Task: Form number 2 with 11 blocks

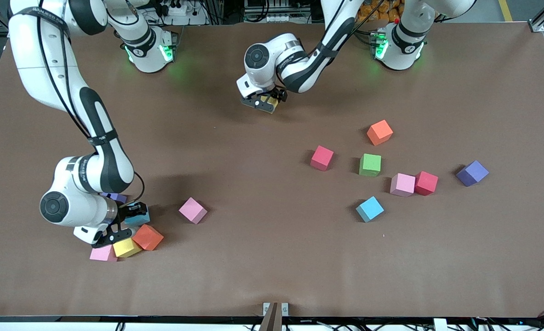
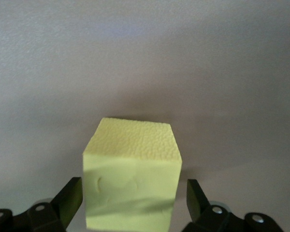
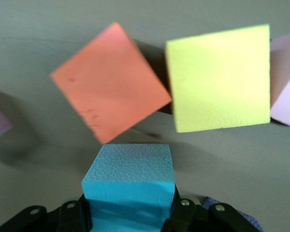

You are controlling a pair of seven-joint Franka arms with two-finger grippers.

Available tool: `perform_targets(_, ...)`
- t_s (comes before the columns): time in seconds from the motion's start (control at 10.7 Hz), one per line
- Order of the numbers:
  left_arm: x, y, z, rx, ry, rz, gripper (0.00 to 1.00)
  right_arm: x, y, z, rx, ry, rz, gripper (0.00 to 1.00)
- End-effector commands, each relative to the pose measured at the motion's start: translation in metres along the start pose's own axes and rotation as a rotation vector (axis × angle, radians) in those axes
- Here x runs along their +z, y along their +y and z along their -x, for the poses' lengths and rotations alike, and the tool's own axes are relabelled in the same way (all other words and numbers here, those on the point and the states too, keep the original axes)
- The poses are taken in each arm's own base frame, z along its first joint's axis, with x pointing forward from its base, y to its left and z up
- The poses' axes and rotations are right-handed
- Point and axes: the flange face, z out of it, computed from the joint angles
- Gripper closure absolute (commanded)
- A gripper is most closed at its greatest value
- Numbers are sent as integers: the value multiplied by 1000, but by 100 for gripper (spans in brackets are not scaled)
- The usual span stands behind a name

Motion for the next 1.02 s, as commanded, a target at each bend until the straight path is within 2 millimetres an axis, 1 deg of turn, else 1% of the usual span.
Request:
perform_targets(0.0, -3, 7, -5, -5, 37, -12, 59, -47, -23, 6, -45, -4, -33, 67)
perform_targets(0.09, -5, 7, -5, -35, 38, -10, 66, -64, -30, 13, -49, -31, -45, 67)
perform_targets(0.19, -5, 7, -4, -96, 42, -12, 71, -80, -44, 18, -72, -56, -62, 66)
perform_targets(0.28, -9, 9, -4, -162, 46, -8, 82, -98, -55, 25, -84, -79, -73, 66)
perform_targets(0.37, -15, 12, -1, -239, 51, -2, 87, -113, -64, 31, -94, -98, -79, 66)
perform_targets(0.65, -17, 20, 8, -381, 53, 4, 86, -147, -92, 49, -106, -144, -118, 66)
perform_targets(0.74, -17, 22, 9, -408, 54, 6, 86, -160, -103, 56, -109, -163, -128, 66)
perform_targets(0.84, -17, 28, 15, -410, 46, 11, 86, -175, -114, 64, -121, -170, -132, 66)
perform_targets(0.93, -17, 30, 16, -426, 41, 14, 86, -185, -121, 75, -127, -167, -129, 67)
